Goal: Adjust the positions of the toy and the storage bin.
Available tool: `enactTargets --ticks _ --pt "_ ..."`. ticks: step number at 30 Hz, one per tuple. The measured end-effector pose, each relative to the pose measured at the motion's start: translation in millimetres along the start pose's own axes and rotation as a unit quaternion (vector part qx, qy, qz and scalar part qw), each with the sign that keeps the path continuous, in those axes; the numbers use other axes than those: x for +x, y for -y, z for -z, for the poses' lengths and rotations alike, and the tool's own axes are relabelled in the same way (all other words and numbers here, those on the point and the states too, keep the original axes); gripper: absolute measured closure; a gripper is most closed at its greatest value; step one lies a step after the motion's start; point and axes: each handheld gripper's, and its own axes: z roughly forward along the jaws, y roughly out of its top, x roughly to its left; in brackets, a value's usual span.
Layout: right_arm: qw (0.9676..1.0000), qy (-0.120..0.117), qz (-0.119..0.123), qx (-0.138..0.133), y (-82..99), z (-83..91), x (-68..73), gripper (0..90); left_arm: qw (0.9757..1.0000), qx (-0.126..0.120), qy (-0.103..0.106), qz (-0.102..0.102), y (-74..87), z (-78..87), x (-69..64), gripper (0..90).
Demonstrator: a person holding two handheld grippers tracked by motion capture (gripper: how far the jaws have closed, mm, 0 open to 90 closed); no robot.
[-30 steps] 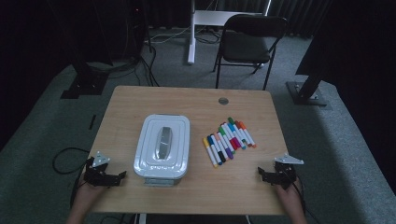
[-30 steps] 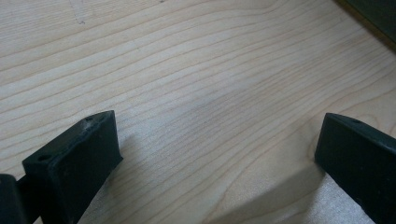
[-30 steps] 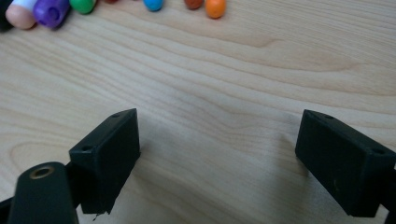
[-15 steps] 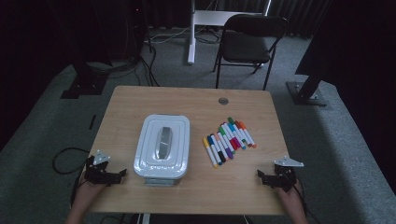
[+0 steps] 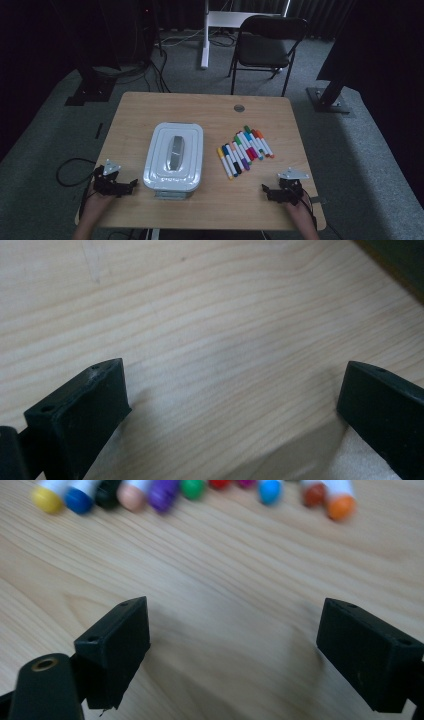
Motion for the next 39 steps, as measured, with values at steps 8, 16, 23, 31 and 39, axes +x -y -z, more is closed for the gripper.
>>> enactTargets --ticks 8,16,23,31,39 --pt "0.9992 -0.027 0.022 -0.02 -33.4 -12.7 21.8 13.3 1.0 -0.001 0.007 0.001 -10.6 -4.8 2.4 0.5" --pt "0.9973 -0.044 0.038 -0.044 -65.6 -23.2 34.5 13.3 0.9999 -0.001 0.014 -0.01 -21.8 -9.5 1.2 0.5" --pt "0.9951 -0.06 0.06 -0.052 -103.6 -45.1 49.8 13.3 0.9996 -0.006 0.021 -0.018 -34.6 -16.6 1.9 0.4" --pt "0.9937 -0.072 0.074 -0.043 -127.6 -75.0 68.9 13.3 0.9995 -0.01 0.024 -0.016 -46.3 -23.1 4.1 0.5" --pt "0.9932 -0.083 0.071 -0.039 -147.8 -94.8 84.1 13.3 0.9993 -0.014 0.032 -0.015 -56.2 -29.9 6.1 0.5"
